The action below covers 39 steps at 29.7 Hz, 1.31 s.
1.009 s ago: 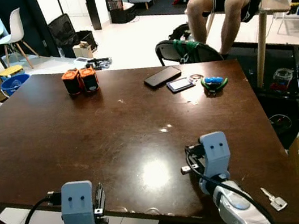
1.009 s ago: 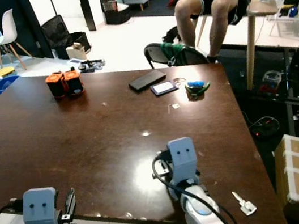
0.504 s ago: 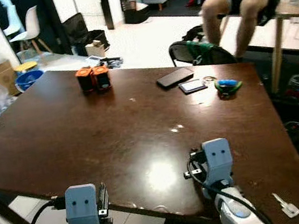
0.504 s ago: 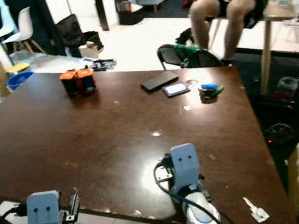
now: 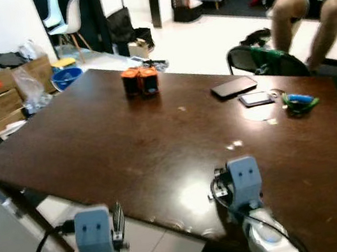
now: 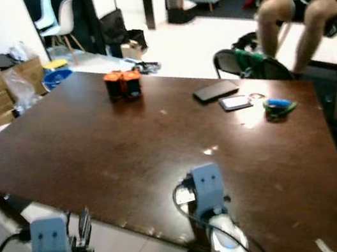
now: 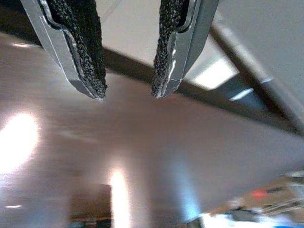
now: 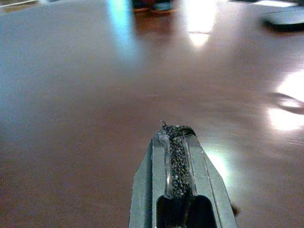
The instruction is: Hang keys on a hook
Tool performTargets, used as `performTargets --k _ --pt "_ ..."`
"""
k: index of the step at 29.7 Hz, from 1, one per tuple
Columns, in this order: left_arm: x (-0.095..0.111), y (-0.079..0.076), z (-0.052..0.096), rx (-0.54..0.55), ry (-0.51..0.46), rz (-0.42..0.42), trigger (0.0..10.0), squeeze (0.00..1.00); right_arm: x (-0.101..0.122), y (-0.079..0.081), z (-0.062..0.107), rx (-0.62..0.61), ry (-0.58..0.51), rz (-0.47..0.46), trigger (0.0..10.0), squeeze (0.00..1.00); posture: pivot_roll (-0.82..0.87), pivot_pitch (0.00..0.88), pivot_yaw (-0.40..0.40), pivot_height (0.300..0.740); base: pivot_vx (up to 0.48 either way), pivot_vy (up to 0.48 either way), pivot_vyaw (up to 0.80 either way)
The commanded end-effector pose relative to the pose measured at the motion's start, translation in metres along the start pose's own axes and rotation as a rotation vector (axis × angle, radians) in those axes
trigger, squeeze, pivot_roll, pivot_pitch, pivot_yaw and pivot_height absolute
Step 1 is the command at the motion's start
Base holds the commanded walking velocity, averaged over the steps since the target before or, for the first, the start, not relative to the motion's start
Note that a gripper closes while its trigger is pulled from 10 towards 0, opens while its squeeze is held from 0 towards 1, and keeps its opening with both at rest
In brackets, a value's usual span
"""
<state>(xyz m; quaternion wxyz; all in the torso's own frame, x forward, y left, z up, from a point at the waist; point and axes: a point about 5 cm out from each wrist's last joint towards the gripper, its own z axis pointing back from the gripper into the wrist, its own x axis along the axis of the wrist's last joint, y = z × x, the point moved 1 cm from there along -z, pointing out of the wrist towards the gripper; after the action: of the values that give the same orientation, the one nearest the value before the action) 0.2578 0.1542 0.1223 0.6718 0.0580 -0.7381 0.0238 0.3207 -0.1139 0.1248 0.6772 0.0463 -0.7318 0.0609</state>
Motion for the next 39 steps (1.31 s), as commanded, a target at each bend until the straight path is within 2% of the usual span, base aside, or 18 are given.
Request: performTargets --k 1,39 --pt "-0.0082 -0.0010 0.0043 -0.001 0.031 0.001 10.0 0.00 -0.0059 -0.0003 0.0016 0.004 0.021 0.011 10.0 0.00 -0.14 0.081 0.076 0.740 0.000 0.000 0.80" --pt "-0.0114 -0.0018 0.0059 -0.010 0.040 0.030 10.0 0.00 -0.0091 -0.0001 0.0026 0.007 0.029 0.009 10.0 0.00 -0.15 0.063 0.078 0.740 0.000 0.000 0.80"
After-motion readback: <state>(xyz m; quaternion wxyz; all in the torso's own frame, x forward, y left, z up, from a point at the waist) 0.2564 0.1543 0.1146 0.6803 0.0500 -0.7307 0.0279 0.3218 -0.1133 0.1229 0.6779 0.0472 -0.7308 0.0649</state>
